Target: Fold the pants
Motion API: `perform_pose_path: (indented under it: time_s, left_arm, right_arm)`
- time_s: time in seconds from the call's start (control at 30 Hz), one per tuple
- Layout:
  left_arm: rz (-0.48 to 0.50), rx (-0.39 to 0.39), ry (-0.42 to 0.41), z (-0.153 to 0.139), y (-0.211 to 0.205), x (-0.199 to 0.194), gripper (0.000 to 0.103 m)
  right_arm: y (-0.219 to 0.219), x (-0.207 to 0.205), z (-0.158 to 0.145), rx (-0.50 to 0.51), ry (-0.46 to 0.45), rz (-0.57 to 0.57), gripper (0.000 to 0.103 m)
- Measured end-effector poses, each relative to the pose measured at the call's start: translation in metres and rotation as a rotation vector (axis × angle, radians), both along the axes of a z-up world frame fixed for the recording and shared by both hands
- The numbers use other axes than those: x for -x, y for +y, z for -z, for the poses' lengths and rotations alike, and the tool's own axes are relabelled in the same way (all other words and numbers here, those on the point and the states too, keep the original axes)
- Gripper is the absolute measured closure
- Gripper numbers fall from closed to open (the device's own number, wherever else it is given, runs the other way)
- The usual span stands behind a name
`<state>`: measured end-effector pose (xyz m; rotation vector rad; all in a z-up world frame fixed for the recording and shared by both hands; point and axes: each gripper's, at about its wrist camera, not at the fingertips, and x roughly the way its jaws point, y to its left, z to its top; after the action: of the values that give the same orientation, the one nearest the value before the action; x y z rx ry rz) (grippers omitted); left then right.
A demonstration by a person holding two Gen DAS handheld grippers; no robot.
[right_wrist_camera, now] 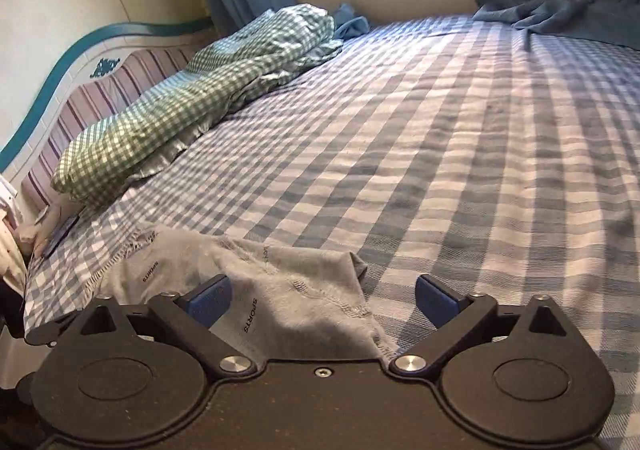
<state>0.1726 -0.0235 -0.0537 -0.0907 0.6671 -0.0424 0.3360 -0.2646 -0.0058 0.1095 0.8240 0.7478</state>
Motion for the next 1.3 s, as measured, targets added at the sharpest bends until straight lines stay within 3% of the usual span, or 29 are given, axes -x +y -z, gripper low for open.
perform_pose_path:
  time_s: [0.07, 0.13, 0.27, 0.4, 0.47, 0.57, 0.83, 1.07, 1.17, 1.3]
  left_arm:
    - [0.000, 0.002, -0.002, 0.000, 0.000, 0.001, 0.000]
    - [0.000, -0.004, -0.002, 0.000, -0.001, 0.001, 0.000]
    - [-0.002, -0.027, 0.006, 0.000, -0.005, 0.000, 0.000]
    - [-0.001, -0.053, 0.013, 0.000, -0.008, 0.000, 0.000]
    - [-0.001, -0.055, 0.014, 0.000, -0.008, 0.000, 0.000]
    - [-0.001, -0.051, 0.013, 0.000, -0.008, 0.000, 0.000]
    - [-0.001, -0.045, 0.012, 0.000, -0.009, -0.001, 0.000]
    - [-0.001, -0.035, 0.009, 0.000, -0.007, -0.001, 0.000]
    - [-0.001, -0.039, 0.010, 0.000, -0.007, -0.001, 0.000]
    - [-0.001, -0.037, 0.010, 0.000, -0.006, -0.001, 0.000]
  right_arm:
    - [0.009, 0.005, 0.001, 0.038, -0.028, -0.017, 0.041]
    - [0.012, 0.013, -0.001, 0.046, -0.051, -0.015, 0.056]
    - [0.008, 0.029, 0.001, 0.045, -0.057, -0.025, 0.067]
    - [0.008, 0.039, -0.002, 0.049, -0.046, -0.052, 0.059]
    - [0.007, 0.036, -0.002, 0.017, -0.007, -0.048, 0.046]
    - [0.003, 0.021, 0.001, -0.056, 0.082, -0.018, 0.035]
    - [-0.015, -0.044, 0.025, -0.319, 0.428, 0.117, 0.031]
    - [-0.032, -0.045, 0.026, -0.319, 0.537, 0.075, 0.030]
    - [-0.030, -0.043, 0.022, -0.334, 0.544, 0.036, 0.030]
    - [-0.024, -0.053, 0.018, -0.420, 0.549, 0.019, 0.026]
